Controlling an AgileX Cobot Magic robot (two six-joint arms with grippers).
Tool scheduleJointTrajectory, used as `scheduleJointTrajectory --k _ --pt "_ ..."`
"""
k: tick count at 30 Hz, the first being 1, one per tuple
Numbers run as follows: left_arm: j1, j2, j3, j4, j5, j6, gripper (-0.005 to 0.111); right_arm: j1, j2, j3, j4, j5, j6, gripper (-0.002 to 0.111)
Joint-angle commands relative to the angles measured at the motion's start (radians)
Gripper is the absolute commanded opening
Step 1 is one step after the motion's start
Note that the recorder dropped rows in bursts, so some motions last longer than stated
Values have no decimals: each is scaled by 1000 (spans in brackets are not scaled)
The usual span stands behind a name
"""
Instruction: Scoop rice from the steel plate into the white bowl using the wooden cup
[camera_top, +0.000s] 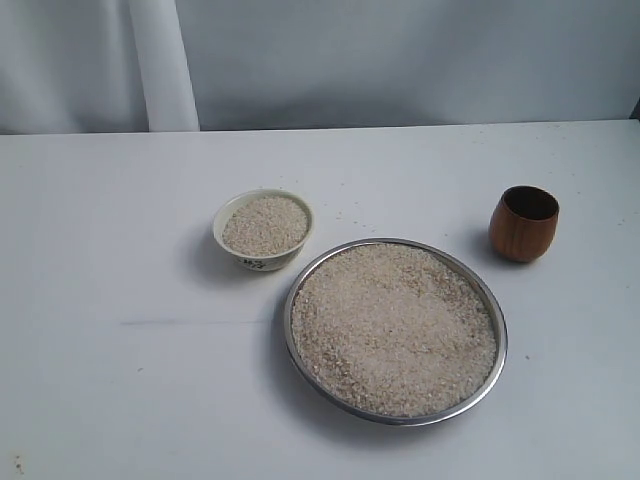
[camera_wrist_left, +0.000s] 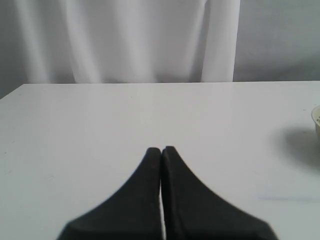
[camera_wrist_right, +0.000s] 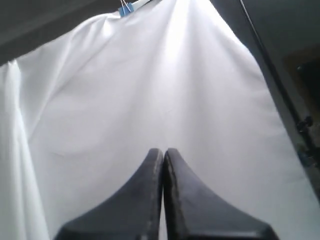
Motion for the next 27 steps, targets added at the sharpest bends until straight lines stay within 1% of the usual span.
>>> scheduleJointTrajectory --k 1,3,7,10,13,17,20,27 --pt "-3 -3 2 0 -6 -4 0 -6 -4 3 -157 -12 169 0" --pt "-3 -3 2 0 -6 -4 0 -6 -4 3 -247 -3 172 0" --pt "-3 -3 2 0 -6 -4 0 -6 -4 -7 -263 23 195 0" --pt "-3 -3 2 0 -6 -4 0 -6 64 -57 -263 35 195 0" --pt "-3 -3 2 0 -6 -4 0 -6 182 -130 -268 35 195 0" --pt "-3 -3 2 0 -6 -4 0 -6 391 -237 -324 43 195 0" --pt "-3 -3 2 0 -6 -4 0 -6 546 -325 -425 62 213 0" --pt "-3 -3 2 0 -6 -4 0 -6 795 -484 -711 96 345 0"
